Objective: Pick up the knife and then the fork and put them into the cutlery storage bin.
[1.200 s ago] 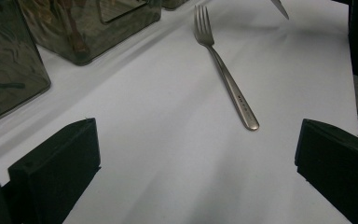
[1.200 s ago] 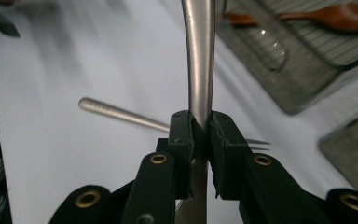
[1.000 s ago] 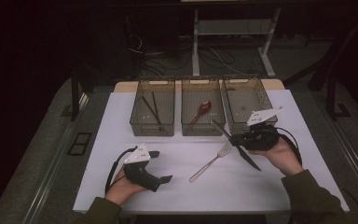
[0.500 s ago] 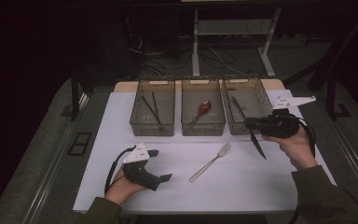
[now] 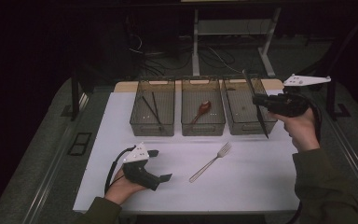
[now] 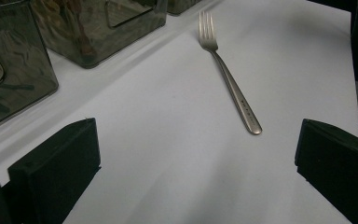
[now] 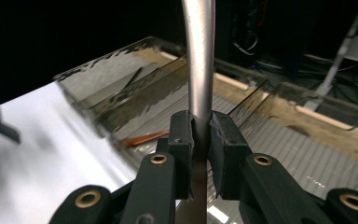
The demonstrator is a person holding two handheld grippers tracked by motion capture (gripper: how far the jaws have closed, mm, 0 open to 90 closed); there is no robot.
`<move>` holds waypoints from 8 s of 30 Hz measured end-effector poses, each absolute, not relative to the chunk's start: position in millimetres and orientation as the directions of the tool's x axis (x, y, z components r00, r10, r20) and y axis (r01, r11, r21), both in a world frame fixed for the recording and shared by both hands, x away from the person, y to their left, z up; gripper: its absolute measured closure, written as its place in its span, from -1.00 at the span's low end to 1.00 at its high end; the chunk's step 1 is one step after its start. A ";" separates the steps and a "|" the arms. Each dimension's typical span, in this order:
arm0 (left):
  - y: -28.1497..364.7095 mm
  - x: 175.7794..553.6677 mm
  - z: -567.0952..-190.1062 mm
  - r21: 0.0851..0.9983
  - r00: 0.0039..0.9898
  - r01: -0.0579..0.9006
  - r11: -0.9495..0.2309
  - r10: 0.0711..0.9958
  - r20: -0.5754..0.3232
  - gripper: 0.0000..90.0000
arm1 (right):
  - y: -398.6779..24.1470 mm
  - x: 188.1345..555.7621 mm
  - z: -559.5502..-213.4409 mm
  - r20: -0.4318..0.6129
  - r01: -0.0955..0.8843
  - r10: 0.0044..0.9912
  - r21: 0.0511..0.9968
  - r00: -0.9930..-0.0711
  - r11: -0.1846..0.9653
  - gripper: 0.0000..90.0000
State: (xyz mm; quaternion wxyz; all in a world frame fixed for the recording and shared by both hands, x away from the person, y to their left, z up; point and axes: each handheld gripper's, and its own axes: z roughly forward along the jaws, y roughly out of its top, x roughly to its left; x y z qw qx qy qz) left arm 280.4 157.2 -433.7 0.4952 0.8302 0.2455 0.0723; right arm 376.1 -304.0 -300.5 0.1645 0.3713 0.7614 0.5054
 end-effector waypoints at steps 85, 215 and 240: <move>157.6 278.6 -434.9 0.857 0.870 0.340 -0.386 0.476 -0.131 -1.00 | -313.3 458.3 -358.0 0.197 0.573 0.836 0.803 -0.513 0.163 0.02; 155.8 278.5 -436.6 0.850 0.873 0.344 -0.398 0.469 -0.133 -1.00 | -199.3 320.6 -407.6 0.042 0.297 0.309 0.422 -0.950 0.856 0.56; 156.1 278.4 -436.5 0.851 0.874 0.341 -0.399 0.468 -0.130 -1.00 | -146.8 317.3 -419.0 -0.012 0.120 0.124 0.172 -0.992 0.978 0.88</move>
